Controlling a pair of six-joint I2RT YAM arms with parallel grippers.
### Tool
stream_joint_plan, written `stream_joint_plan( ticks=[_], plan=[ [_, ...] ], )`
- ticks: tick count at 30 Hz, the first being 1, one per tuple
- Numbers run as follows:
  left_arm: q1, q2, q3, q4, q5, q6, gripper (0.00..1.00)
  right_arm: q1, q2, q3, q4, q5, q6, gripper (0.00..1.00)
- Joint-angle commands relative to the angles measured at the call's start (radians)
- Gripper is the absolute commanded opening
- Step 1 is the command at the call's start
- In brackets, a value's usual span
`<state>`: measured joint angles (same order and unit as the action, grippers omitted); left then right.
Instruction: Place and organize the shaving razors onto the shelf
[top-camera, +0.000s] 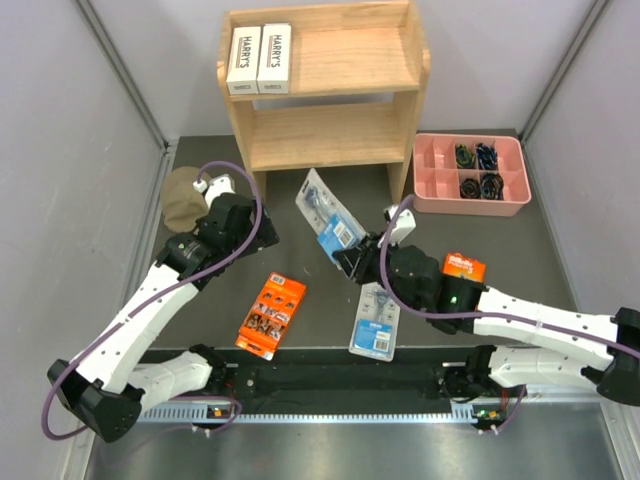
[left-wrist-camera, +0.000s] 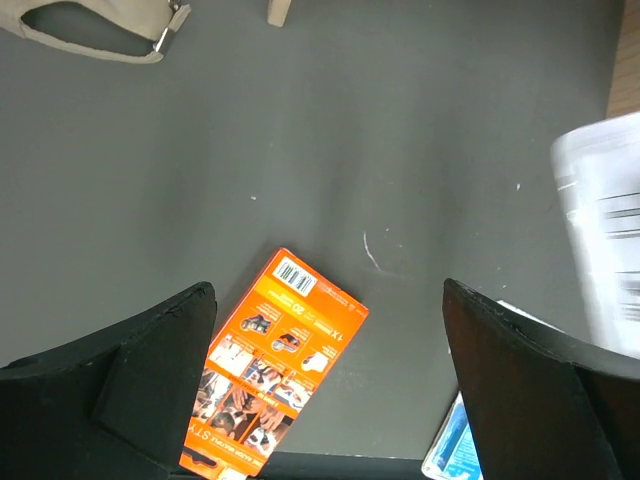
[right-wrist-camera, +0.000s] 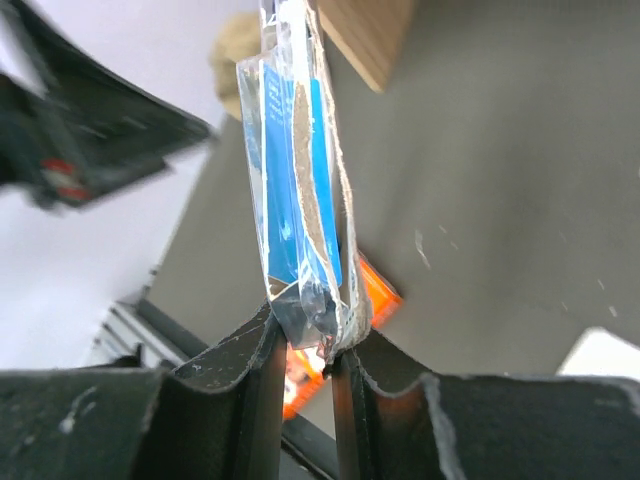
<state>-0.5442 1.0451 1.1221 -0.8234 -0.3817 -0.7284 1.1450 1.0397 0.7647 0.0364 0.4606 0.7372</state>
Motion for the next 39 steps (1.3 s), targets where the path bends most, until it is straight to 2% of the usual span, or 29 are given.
stream_joint_plan(
  ticks=[1, 6, 14, 22, 26, 33, 39],
  plan=[
    [-0.003, -0.010, -0.016, 0.015, 0.000, 0.023, 0.99, 0.009, -0.038, 0.157, 0.017, -0.031, -0.116, 0.04],
    [-0.003, -0.017, -0.045, 0.030, 0.001, 0.020, 0.99, 0.001, 0.000, 0.306, -0.010, -0.022, -0.223, 0.04],
    [-0.003, -0.027, -0.076, 0.043, 0.014, 0.017, 0.99, -0.129, 0.124, 0.596, -0.066, -0.197, -0.306, 0.04],
    [-0.003, -0.031, -0.091, 0.038, 0.017, 0.017, 0.99, -0.295, 0.269, 0.875, -0.131, -0.382, -0.289, 0.04],
    [-0.003, -0.039, -0.096, 0.030, 0.010, 0.017, 0.99, -0.364, 0.341, 0.949, -0.127, -0.456, -0.243, 0.04],
    [-0.003, -0.037, -0.116, 0.026, 0.010, 0.017, 0.99, -0.413, 0.446, 1.094, -0.159, -0.499, -0.223, 0.03],
    [-0.003, -0.037, -0.125, 0.029, 0.017, 0.017, 0.99, -0.441, 0.502, 1.153, -0.153, -0.504, -0.174, 0.02]
  ],
)
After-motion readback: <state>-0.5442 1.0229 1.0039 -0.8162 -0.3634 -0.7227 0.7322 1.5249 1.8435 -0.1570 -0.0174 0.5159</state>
